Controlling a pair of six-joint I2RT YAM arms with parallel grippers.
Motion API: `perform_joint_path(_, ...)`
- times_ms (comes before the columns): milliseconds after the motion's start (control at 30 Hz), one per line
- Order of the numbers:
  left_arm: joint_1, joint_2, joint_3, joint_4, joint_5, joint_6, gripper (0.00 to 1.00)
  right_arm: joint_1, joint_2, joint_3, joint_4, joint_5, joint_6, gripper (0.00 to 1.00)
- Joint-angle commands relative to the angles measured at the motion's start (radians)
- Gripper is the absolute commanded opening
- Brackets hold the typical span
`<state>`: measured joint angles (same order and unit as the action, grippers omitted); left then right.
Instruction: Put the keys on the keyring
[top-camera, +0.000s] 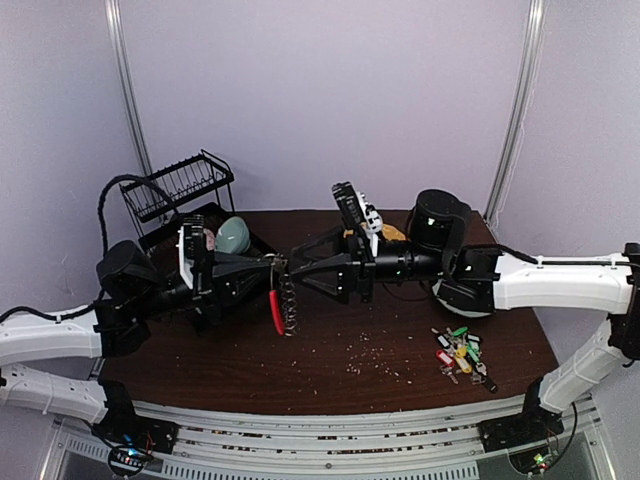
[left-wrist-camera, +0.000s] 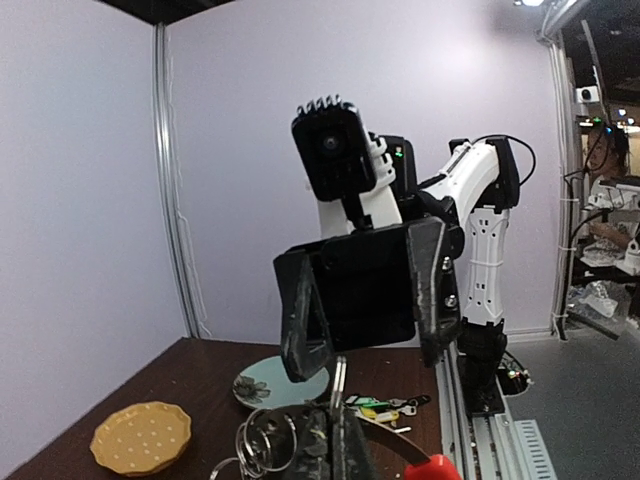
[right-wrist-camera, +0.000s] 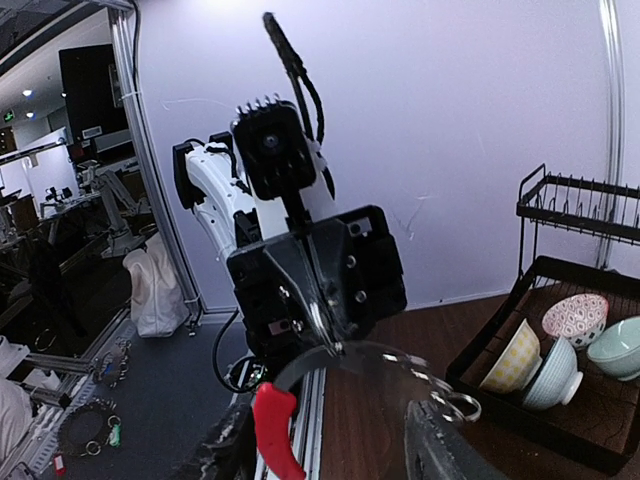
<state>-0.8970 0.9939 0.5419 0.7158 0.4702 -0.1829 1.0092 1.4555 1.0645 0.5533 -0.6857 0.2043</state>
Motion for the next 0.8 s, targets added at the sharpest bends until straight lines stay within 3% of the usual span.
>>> perform_joint_path(0,-0.028,-0.096,-0.003,-0.103,-0.006,0.232,0.0,0.0,-0.064,0.053,-0.252,0.027,-0.144,0.5)
perform_joint_path(233,-0.047,-0.131,0.008,-0.154,-0.007,0.318,0.0,0.082,-0.071,0.095,-0.283,0.03,-0.235,0.33)
perform_joint_path(533,-0.124,-0.182,0.037,-0.25,0.005,0.543,0.0,0.125,-0.067,0.108,-0.309,0.089,-0.339,0.29)
perform_joint_path(767,-0.152,-0.187,0.064,-0.304,-0.035,0.6,0.0,0.126,-0.075,0.096,-0.287,0.054,-0.358,0.36)
